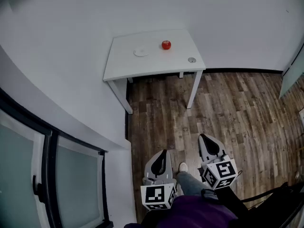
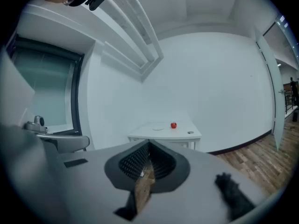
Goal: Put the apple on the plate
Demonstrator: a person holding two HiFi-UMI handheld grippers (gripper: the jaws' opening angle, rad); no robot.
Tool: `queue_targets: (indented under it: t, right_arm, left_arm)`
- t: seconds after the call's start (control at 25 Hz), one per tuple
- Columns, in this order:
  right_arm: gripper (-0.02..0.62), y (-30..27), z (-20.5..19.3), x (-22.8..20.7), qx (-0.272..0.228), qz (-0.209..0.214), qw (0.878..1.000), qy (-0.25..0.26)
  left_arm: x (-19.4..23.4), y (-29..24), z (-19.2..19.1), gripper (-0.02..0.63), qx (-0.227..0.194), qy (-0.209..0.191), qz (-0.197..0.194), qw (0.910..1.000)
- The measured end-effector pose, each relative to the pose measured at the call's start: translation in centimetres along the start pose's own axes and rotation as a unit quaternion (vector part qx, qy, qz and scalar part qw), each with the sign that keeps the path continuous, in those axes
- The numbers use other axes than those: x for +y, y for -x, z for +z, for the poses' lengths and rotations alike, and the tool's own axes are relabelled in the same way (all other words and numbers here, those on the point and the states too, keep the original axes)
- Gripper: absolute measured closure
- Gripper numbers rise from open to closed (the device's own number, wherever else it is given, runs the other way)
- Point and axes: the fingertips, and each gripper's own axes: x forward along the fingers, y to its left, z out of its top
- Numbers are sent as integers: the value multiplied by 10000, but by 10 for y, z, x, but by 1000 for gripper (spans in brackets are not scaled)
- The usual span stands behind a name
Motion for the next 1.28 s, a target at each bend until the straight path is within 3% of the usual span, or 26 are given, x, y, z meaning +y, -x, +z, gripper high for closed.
queue_targets:
  t: [0.68, 1.0, 1.28]
  right_arm:
    - [583, -95, 37, -77, 103, 523, 9983, 220]
    - [583, -118, 44, -90, -43, 570, 9983, 81]
    - [583, -153, 48, -98, -14, 455, 9989, 58]
  left_arm:
    - [0, -121, 32, 600, -178, 39, 476, 9987]
    - [10, -144, 37, 600, -123, 56, 614, 9980]
    - [30, -176, 44, 600, -120, 29, 489, 9987]
